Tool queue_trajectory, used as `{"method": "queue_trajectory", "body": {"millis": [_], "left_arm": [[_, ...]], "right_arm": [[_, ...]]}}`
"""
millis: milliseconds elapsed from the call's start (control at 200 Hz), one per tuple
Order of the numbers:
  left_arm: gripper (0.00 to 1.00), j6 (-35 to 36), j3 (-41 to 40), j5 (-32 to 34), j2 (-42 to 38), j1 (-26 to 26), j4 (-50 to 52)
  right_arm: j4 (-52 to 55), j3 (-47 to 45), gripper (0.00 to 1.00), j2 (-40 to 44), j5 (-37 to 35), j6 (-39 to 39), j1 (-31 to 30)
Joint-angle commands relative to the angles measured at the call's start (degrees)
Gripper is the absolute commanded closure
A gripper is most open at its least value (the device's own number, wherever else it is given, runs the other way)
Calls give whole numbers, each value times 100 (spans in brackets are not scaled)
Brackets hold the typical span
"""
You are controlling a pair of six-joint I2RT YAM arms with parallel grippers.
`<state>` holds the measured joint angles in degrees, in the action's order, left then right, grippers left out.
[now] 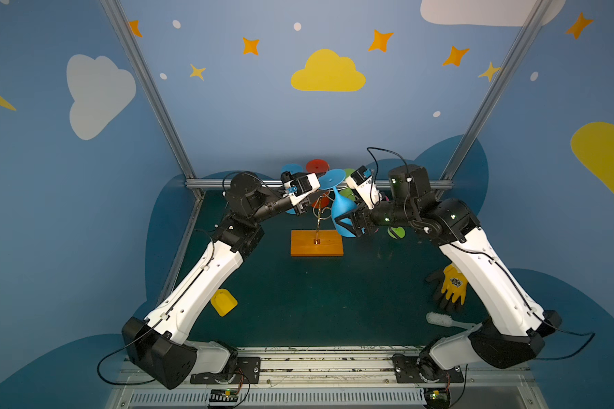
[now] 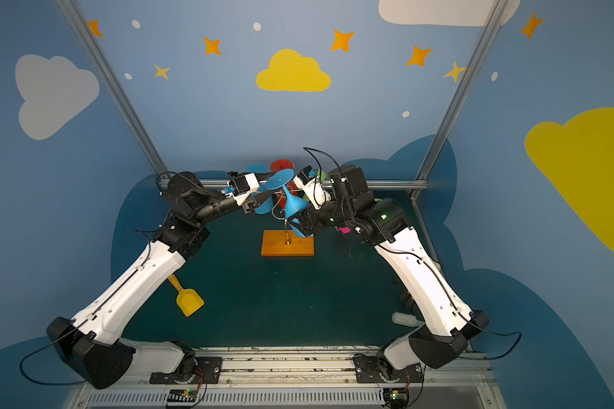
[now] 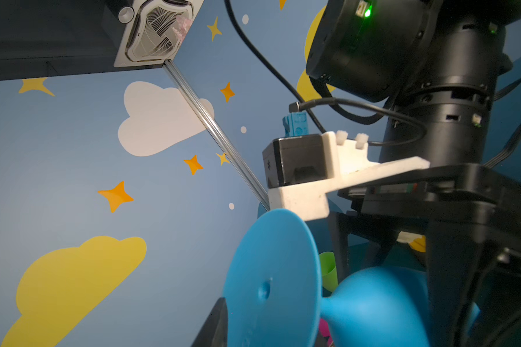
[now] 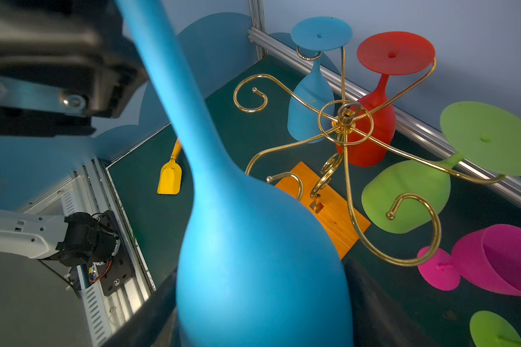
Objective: Take the wine glass off the wine glass rack
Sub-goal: Pass the wine glass.
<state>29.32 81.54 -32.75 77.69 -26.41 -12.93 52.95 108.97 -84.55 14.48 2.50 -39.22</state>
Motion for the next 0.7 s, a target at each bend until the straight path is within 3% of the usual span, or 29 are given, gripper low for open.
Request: {"method": "queue_trajectory", "body": {"millis": [0, 250, 431, 696], "left_arm": [[70, 24, 161, 127, 43, -4, -82], [91, -38, 25, 374, -16, -4, -282], [97, -180, -121, 616, -107, -6, -374], [97, -1344, -718, 1653, -401, 12, -948]], "right_arm": [[93, 190, 55, -65, 125, -22, -46], [19, 185, 48, -50, 203, -59, -53], [-201, 48, 25, 80, 239, -149, -50], [-1325, -694, 17, 739, 427, -503, 150]]}}
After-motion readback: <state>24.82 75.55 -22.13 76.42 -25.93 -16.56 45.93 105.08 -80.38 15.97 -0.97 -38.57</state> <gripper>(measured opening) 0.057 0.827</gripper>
